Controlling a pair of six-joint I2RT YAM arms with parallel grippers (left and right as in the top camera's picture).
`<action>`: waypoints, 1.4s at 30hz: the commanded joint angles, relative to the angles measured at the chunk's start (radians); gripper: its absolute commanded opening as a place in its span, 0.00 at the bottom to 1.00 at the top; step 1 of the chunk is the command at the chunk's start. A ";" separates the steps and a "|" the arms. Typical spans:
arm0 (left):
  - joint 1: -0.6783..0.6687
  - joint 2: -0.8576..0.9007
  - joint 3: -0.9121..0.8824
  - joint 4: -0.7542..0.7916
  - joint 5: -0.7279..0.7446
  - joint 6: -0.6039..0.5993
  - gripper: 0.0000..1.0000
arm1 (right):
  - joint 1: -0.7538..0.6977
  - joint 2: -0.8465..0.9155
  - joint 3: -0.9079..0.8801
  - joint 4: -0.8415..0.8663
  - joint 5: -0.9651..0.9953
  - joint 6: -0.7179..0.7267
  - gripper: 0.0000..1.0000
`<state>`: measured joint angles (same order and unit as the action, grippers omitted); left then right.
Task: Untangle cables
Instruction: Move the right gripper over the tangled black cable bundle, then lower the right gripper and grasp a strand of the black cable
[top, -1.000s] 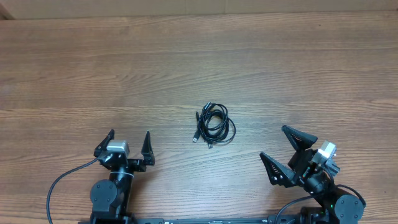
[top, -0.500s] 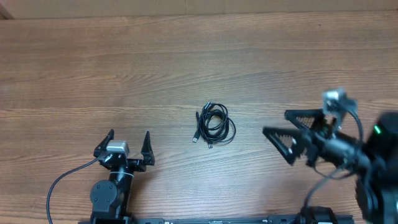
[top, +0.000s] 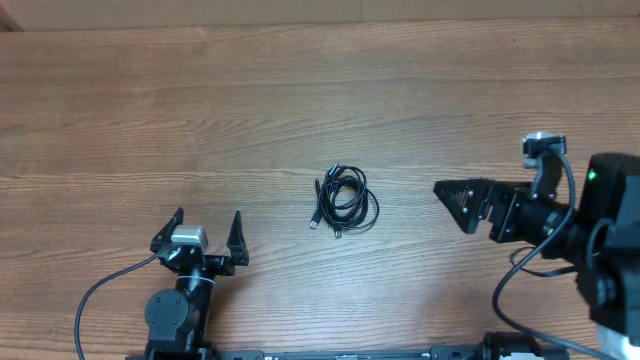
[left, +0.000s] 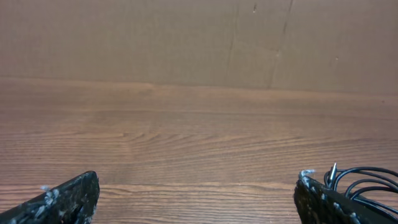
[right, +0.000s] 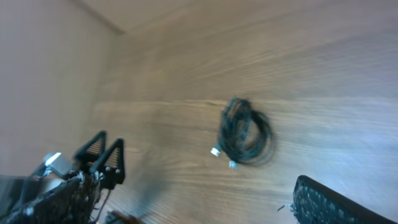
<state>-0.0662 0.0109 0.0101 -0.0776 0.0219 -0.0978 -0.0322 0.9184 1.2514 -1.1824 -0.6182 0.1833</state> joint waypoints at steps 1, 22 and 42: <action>-0.007 -0.006 -0.005 0.000 -0.003 0.016 1.00 | -0.001 0.104 0.175 -0.143 0.191 -0.006 1.00; -0.007 -0.006 -0.005 0.000 -0.003 0.016 1.00 | 0.239 0.486 0.220 -0.191 0.019 -0.008 0.90; -0.005 0.003 0.138 0.009 0.578 -0.396 1.00 | 0.427 0.859 0.174 0.058 0.319 0.316 0.74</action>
<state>-0.0662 0.0113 0.0486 0.0124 0.5167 -0.4812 0.3935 1.7336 1.4326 -1.1416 -0.3305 0.4683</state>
